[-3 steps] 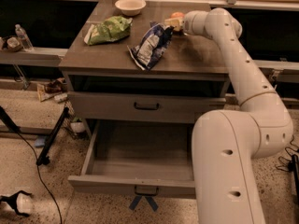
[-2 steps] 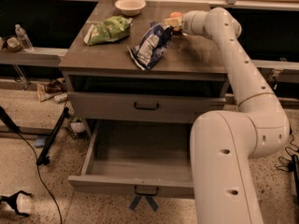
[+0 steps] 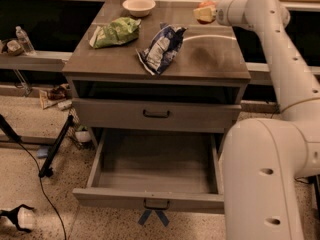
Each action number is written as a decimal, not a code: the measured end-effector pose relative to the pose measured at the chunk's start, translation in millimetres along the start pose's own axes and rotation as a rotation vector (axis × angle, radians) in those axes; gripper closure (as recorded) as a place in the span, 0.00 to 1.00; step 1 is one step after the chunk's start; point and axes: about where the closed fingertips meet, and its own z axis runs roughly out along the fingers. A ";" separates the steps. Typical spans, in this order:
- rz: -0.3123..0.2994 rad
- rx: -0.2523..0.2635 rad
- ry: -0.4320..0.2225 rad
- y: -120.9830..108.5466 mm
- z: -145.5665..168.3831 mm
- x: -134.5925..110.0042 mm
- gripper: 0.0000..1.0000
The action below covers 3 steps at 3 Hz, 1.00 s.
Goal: Place apple into middle drawer
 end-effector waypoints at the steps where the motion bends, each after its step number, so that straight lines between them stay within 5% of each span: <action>1: -0.048 0.072 0.054 -38.4 -86.4 -23.1 1.00; 3: 0.011 -0.062 0.073 -38.7 -212.9 9.9 1.00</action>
Offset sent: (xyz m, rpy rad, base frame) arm -0.2060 -0.1419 0.0619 -0.0390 0.0446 0.0897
